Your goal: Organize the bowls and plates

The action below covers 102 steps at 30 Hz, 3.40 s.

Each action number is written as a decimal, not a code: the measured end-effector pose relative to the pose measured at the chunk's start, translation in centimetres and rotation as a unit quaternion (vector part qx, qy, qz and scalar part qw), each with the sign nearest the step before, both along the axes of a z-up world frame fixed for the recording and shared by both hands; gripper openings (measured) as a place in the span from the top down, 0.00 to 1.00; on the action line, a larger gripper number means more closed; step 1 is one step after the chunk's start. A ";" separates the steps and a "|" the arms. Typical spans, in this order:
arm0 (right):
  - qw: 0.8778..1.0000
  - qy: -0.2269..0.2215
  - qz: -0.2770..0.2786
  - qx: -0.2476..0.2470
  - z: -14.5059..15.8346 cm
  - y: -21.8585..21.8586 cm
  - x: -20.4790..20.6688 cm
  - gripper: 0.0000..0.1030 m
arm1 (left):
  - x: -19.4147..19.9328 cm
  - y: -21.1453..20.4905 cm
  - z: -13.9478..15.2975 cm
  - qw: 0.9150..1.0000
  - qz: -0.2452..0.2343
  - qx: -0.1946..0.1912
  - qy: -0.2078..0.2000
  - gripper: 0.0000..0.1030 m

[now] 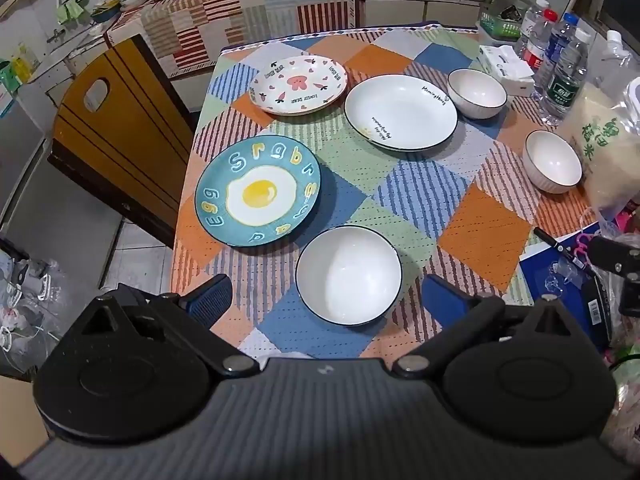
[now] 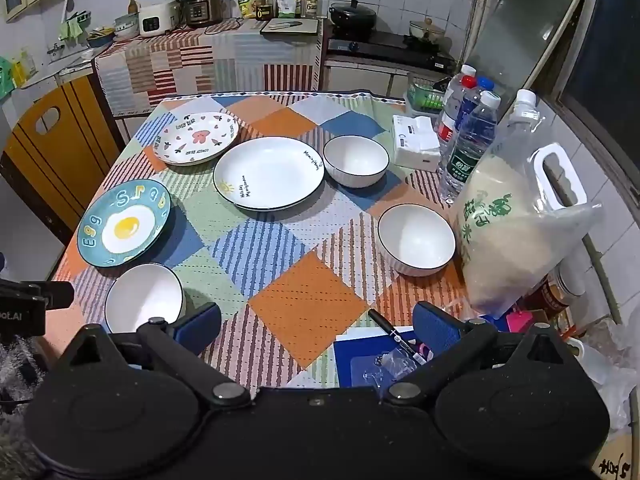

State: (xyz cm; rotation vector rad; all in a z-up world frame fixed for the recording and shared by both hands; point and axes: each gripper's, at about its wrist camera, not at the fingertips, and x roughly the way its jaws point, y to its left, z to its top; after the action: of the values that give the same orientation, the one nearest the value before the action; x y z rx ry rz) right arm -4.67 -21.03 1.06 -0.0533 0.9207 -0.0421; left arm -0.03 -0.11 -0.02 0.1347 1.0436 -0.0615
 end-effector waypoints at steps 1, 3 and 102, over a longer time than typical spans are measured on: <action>1.000 0.000 0.000 0.001 0.0 0.0 0.0 0.00 | 0.0 0.0 0.0 1.000 -0.002 -0.001 0.001 0.01; 1.000 0.002 0.000 0.003 -0.1 0.0 0.0 0.00 | 0.6 -1.1 0.9 1.000 -0.010 0.000 -0.001 0.03; 0.969 -0.149 0.113 0.162 -5.5 -2.5 12.6 0.06 | 14.8 -0.9 -5.6 0.995 -0.025 -0.072 -0.067 0.03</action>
State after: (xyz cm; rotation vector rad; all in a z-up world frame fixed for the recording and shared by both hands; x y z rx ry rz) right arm 7.94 -23.55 -4.47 0.1489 0.6074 0.3057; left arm 14.75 -0.98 -5.58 0.0330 0.8981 -0.1712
